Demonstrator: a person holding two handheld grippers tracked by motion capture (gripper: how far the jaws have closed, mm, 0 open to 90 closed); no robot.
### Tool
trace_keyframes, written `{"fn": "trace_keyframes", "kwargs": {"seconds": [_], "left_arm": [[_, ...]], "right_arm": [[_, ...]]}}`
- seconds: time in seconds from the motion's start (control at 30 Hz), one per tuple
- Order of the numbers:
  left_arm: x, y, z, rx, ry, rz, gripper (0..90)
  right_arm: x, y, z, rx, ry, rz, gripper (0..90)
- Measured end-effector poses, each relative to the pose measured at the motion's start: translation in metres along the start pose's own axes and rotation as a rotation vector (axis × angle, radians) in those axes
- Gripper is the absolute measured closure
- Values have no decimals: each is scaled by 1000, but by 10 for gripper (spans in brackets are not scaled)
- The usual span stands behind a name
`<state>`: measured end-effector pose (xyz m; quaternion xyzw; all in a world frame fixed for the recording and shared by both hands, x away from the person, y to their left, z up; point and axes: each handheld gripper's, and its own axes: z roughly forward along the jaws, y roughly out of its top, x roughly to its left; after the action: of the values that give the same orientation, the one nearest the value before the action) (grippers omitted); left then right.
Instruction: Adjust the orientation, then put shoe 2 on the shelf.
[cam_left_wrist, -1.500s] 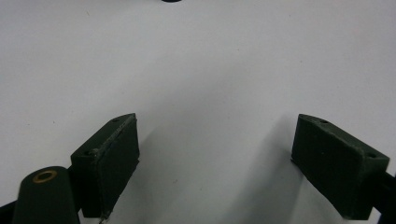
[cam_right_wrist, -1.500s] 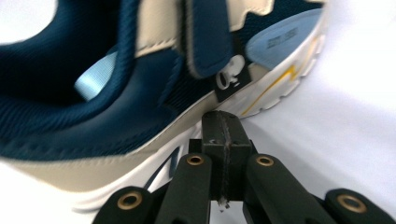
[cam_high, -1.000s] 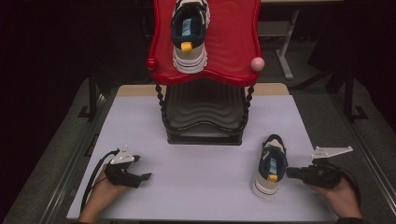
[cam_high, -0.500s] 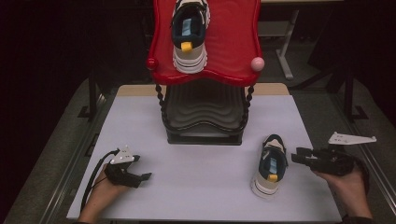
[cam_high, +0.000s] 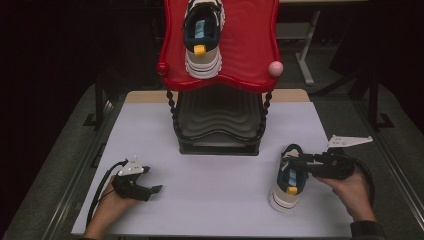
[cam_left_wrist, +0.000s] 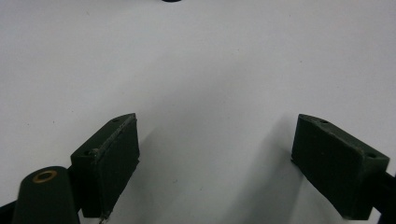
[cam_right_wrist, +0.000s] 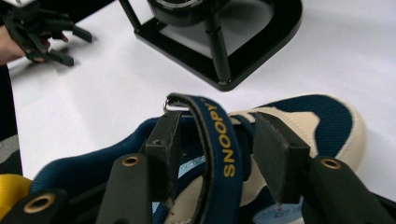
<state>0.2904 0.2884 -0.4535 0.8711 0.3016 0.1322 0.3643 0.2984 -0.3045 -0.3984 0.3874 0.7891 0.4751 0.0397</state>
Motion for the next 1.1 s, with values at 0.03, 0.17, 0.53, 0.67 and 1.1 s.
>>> {"fn": "trace_keyframes", "kwargs": {"seconds": [0.03, 0.17, 0.53, 0.67, 1.1], "left_arm": [[0, 0, 0, 0, 0, 1, 143], [0, 0, 0, 0, 0, 1, 143], [0, 0, 0, 1, 1, 2, 143], [0, 0, 0, 0, 1, 2, 143], [0, 0, 0, 0, 1, 2, 143]], "right_arm": [[0, 0, 2, 3, 0, -2, 521], [0, 0, 5, 4, 0, -3, 542], [1, 2, 3, -14, -4, -23, 692], [0, 2, 1, -23, 1, -24, 715], [3, 19, -17, -107, 37, -44, 727]]}}
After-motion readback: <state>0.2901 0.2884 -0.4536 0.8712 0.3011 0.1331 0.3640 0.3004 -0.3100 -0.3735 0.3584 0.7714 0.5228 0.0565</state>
